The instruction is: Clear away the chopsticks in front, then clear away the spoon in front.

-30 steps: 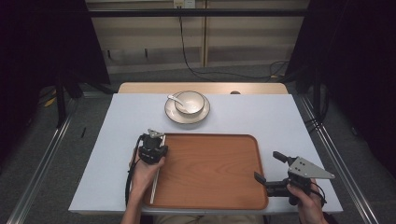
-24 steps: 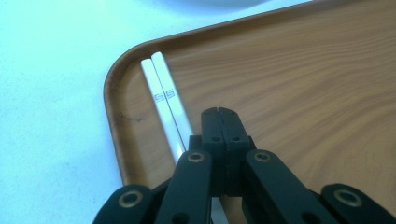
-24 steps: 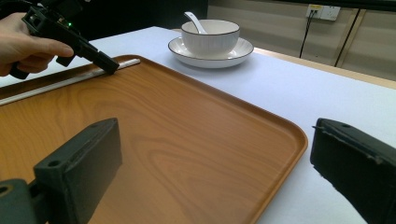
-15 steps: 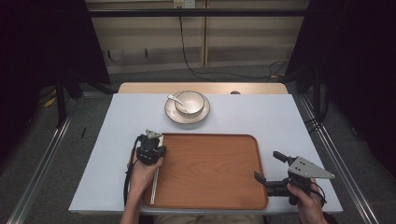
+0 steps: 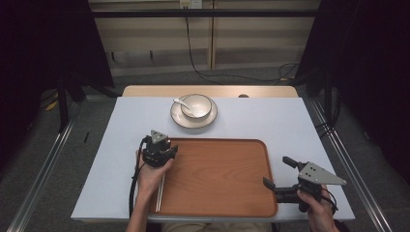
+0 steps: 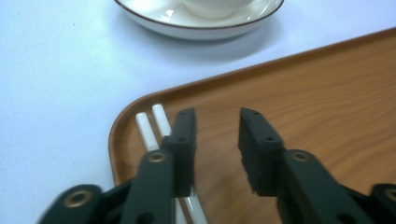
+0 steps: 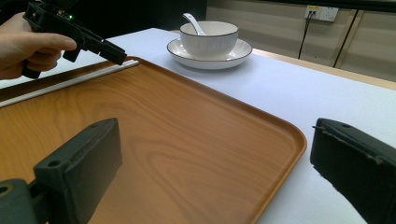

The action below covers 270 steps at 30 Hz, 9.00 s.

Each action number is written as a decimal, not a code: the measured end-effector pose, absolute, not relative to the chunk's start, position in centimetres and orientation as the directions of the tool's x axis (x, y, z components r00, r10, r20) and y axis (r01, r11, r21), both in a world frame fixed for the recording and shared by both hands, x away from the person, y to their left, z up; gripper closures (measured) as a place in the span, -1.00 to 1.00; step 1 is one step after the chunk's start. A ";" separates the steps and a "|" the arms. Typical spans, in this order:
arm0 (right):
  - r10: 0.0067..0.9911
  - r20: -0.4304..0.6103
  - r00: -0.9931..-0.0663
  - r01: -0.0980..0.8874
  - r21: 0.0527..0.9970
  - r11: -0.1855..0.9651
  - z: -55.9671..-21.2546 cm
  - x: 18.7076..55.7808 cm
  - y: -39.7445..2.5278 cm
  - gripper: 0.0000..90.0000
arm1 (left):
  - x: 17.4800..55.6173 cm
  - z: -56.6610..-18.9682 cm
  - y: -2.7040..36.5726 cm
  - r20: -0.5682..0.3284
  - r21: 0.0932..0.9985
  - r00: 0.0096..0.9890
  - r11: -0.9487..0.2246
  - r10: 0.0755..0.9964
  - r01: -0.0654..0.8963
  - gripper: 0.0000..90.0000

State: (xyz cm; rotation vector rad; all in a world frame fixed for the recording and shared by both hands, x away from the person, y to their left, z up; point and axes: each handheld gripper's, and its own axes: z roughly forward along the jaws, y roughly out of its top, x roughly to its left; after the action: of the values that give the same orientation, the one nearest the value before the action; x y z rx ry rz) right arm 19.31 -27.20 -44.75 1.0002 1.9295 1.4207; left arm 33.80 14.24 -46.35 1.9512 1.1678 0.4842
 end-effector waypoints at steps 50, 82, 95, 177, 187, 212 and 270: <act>0.804 0.011 -0.594 0.245 0.955 0.168 -44.7 19.2 -27.0 -0.95 | 44.3 -41.2 14.5 -0.094 0.852 0.467 -0.171 0.879 0.494 -0.29; 0.799 0.035 -0.600 0.252 0.957 0.147 -44.8 19.4 -27.4 -0.92 | 51.3 -42.1 12.9 -0.094 0.820 0.446 -0.185 0.890 0.541 0.09; 0.801 0.033 -0.597 0.251 0.957 0.147 -44.8 19.4 -27.3 -0.92 | 51.7 -42.1 12.7 -0.150 0.801 0.459 -0.164 0.876 0.576 0.41; 0.807 0.038 -0.589 0.262 0.954 0.147 -44.8 19.6 -27.2 -0.93 | 49.2 -42.1 11.7 -0.097 0.757 0.535 -0.287 0.839 0.587 0.83; 0.804 0.032 -0.594 0.242 0.960 0.141 -44.7 19.4 -27.2 -0.93 | 48.7 -42.1 11.4 -0.124 0.780 0.527 -0.245 0.841 0.575 0.88; 0.806 0.033 -0.591 0.241 0.961 0.138 -44.7 19.4 -27.2 -0.93 | 47.2 -40.7 12.4 -0.143 0.831 0.529 -0.189 0.836 0.523 0.88; 0.812 0.019 -0.583 0.224 0.965 0.138 -44.6 19.3 -27.1 -0.94 | 36.4 -41.0 15.3 -0.168 0.900 0.567 -0.109 0.807 0.422 0.88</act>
State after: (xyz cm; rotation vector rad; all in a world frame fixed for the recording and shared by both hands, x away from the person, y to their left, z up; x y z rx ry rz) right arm 19.25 -27.10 -44.65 0.9912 1.8971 1.4642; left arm 36.39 15.34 -41.00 1.7327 1.0244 0.4500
